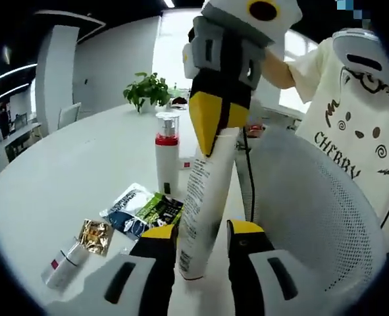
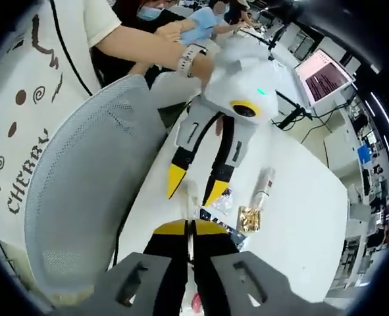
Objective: Arrange the skincare products in the storage area until every visible bottle or jar stands upright without overlapping.
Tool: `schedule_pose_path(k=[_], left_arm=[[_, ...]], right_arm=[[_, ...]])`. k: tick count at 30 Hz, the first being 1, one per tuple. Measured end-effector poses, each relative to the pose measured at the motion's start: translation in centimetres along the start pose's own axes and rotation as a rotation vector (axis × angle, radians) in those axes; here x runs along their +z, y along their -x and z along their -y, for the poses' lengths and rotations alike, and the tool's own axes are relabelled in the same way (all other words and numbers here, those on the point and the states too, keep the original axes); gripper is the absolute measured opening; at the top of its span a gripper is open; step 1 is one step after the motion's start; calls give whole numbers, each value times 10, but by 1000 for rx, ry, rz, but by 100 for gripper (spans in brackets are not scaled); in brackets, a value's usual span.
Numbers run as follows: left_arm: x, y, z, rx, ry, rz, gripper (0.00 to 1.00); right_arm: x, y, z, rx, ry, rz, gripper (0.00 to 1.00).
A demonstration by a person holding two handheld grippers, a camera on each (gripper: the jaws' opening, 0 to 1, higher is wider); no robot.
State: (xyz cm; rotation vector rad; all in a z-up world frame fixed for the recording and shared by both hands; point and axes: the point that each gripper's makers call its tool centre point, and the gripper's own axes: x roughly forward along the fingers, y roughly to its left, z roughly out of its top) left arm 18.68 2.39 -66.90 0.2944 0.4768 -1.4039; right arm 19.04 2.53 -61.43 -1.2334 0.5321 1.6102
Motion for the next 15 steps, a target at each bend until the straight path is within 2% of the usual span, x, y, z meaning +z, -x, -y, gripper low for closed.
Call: schedule_pose_path(k=[1,3,4,6,8,13,15], left_arm=[[-1,0,-3,17,-9,-7,30],[-3,0,-13,103,-47,-33,28],[-4,-1,-14,119,-60,-50,27],[-2,-1,-11,112,-50,-38,28],[-3,0,-16,130,-54,-34,28],[-11,-1,-15,168,-104,-101,27],[-11,0,-17,182,-108,-98,27]], right_arm=[[0,0,1,-1,-6,-3,1],[1,0,3,3,-22,-7,1],[2,0,5,5,-49,-8,1],[3,0,10,-5,-90,-4,1],[3,0,12,-8,-116,-1,1],[5,0,20,-14,-174,-2,1],[7,-1,21,-15,-190,4,1]])
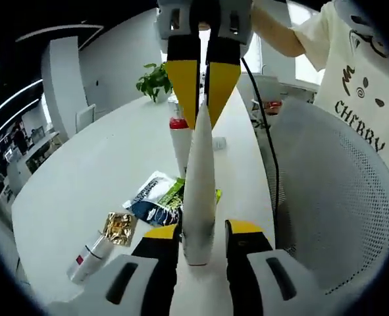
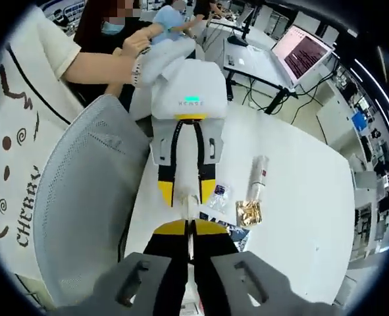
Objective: Arrange the skincare products in the storage area until every visible bottle or jar stands upright without overlapping.
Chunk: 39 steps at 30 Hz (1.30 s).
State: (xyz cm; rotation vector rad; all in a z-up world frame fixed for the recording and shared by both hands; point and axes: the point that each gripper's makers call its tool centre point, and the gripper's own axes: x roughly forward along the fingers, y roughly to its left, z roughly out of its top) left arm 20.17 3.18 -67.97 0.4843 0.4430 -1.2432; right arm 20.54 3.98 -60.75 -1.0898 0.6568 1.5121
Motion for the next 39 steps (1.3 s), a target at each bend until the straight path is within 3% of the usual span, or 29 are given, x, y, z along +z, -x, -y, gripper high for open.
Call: schedule_pose_path(k=[14,23,28,39], left_arm=[[-4,2,-12,58,-19,1,18],[-6,3,-9,24,14,-7,16],[0,2,-2,0,50,41,15],[16,-8,11,-53,71,81,15]], right_arm=[[8,-2,4,7,-72,43,1],[11,-2,3,14,-88,61,1],[13,4,-1,21,-115,99,1],[4,16,-6,13,-175,151,1]])
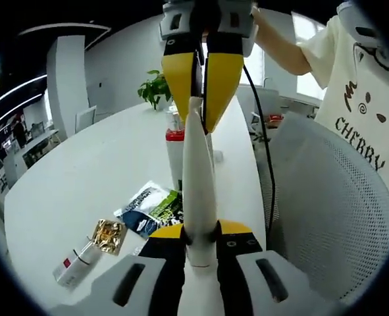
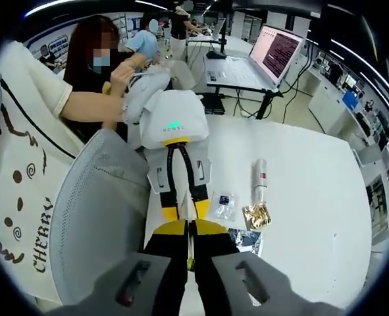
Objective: Arrange the skincare products in the storage area until every visible bottle or jar stands upright without overlapping.
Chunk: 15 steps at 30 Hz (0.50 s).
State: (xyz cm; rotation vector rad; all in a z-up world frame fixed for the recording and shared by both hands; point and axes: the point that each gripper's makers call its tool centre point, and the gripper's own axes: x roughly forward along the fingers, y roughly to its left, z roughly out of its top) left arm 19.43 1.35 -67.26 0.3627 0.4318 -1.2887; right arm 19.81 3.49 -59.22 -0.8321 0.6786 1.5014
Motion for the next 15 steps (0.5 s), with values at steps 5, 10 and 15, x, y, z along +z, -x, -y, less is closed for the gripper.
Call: schedule_pose_path(k=[5,10,15], left_arm=[[4,-12,5,-26,5,6,15],[11,-23,11,-57,1,14,15],[16,-29,11,-74,-6,19,14]], right_arm=[[-11,5,0,-9,-29,4,1],[-20,13,-4,-17,-67,13,1],[-25,17,-4,-25,-84,14,1]])
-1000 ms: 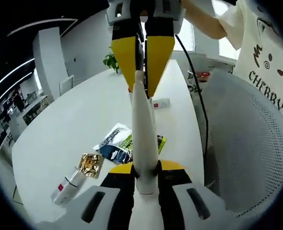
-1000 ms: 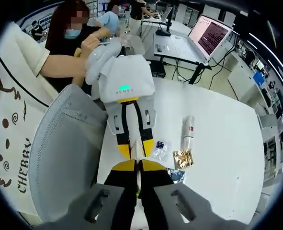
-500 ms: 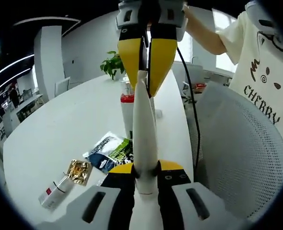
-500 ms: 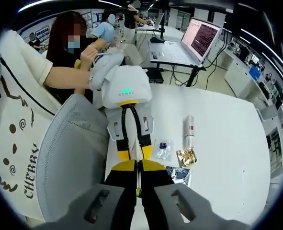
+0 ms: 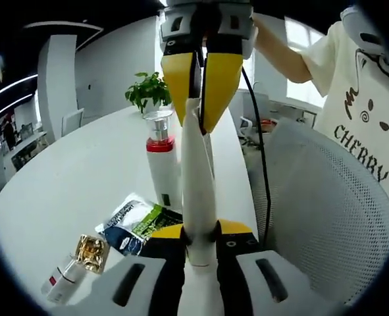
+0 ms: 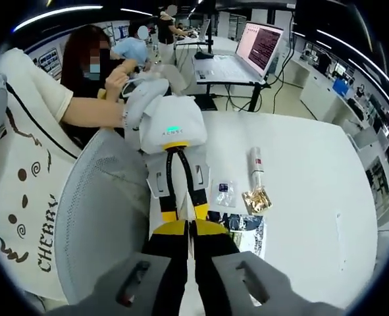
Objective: Arrange the skincare products in the storage area until every visible bottle or jar stands upright without overlapping.
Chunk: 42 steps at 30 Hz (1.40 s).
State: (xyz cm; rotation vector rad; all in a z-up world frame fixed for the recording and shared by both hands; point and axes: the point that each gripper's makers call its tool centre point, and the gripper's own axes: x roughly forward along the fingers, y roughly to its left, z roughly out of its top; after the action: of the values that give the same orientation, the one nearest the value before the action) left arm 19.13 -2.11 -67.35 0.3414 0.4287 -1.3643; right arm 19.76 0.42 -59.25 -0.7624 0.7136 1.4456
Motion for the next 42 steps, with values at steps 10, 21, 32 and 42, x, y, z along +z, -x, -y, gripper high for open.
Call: schedule_pose_path(k=[10,21,32,42], left_arm=[[1,-10,6,-77,25,2,14],[-1,-17,3,-91,29,-7,15],[-1,-19,-5,-84,32,-7,15],[0,-21,-17,-71,20,-18,15]], right_arm=[[-8,2,0,4,-23,-8,2],[-13,1,5,-6,-26,-12,2],[-13,0,14,-36,5,-27,2],[-15,1,32,-49,6,-23,2]])
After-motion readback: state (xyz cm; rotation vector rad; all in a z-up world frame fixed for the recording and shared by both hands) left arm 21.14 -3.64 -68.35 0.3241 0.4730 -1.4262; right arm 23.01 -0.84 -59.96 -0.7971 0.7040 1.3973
